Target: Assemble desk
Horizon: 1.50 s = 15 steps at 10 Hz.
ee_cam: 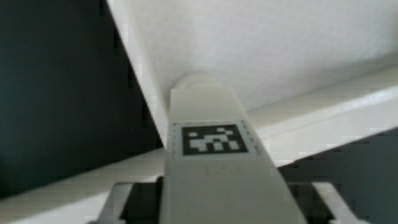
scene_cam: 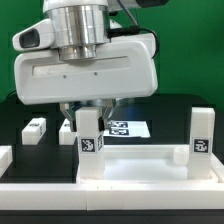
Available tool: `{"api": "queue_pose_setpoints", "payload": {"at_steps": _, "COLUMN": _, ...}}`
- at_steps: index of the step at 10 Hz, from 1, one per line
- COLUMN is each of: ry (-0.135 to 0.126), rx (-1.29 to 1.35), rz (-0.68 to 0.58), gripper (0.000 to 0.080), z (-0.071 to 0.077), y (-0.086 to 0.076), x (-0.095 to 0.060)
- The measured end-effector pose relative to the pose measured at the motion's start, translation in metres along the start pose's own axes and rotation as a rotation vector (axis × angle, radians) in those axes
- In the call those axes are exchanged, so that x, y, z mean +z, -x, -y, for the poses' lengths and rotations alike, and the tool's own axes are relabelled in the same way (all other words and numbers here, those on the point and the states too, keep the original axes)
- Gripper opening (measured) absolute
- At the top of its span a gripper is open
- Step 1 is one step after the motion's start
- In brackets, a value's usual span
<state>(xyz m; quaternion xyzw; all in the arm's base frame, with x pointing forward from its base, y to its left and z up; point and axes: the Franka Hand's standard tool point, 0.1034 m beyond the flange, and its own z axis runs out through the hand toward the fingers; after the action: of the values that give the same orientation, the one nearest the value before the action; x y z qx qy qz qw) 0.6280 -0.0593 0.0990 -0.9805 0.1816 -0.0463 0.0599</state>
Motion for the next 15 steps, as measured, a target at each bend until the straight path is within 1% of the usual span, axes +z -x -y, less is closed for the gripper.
{"api": "queue_pose_setpoints", "payload": {"at_steps": 1, "ry": 0.000, "rx": 0.031, "rz": 0.000, "gripper": 0.0289, "z": 0.000, "y": 0.000, "x": 0.000}}
{"api": "queue_pose_setpoints", "payload": {"at_steps": 2, "ry": 0.000, "rx": 0.126, "rz": 0.000, "gripper": 0.0289, "z": 0.000, "y": 0.000, "x": 0.000}}
{"api": "queue_pose_setpoints", "payload": {"at_steps": 4, "ry": 0.006, "rx": 0.411, "rz": -0.001, "gripper": 0.0289, "z": 0.007, "y": 0.001, "x": 0.000}}
{"api": "queue_pose_setpoints", "payload": {"at_steps": 5, "ry": 0.007, "rx": 0.568, "rz": 0.002, "gripper": 0.0289, "z": 0.007, "y": 0.001, "x": -0.001}}
{"api": "queue_pose_setpoints", "payload": {"at_steps": 6, "ry": 0.002, "rx": 0.729, "rz": 0.019, "gripper": 0.0290, "z": 0.007, "y": 0.001, "x": -0.001}}
{"api": "queue_pose_setpoints", "payload": {"at_steps": 8, "ry": -0.029, "rx": 1.035, "rz": 0.042, "gripper": 0.0290, "z": 0.008, "y": 0.001, "x": 0.001}}
{"api": "queue_pose_setpoints", "payload": {"at_steps": 10, "ry": -0.052, "rx": 1.277, "rz": 0.061, "gripper": 0.0290, "z": 0.010, "y": 0.001, "x": 0.001}}
{"api": "queue_pose_setpoints", "payload": {"at_steps": 12, "ry": -0.050, "rx": 1.339, "rz": 0.063, "gripper": 0.0297, "z": 0.011, "y": 0.001, "x": 0.002}}
{"api": "queue_pose_setpoints", "payload": {"at_steps": 13, "ry": -0.051, "rx": 1.311, "rz": 0.062, "gripper": 0.0297, "z": 0.011, "y": 0.001, "x": 0.002}}
{"api": "queue_pose_setpoints", "payload": {"at_steps": 14, "ry": -0.051, "rx": 1.305, "rz": 0.062, "gripper": 0.0500, "z": 0.012, "y": 0.002, "x": 0.002}}
{"api": "queue_pose_setpoints", "payload": {"at_steps": 15, "ry": -0.044, "rx": 1.092, "rz": 0.056, "gripper": 0.0605, "z": 0.012, "y": 0.002, "x": 0.001}}
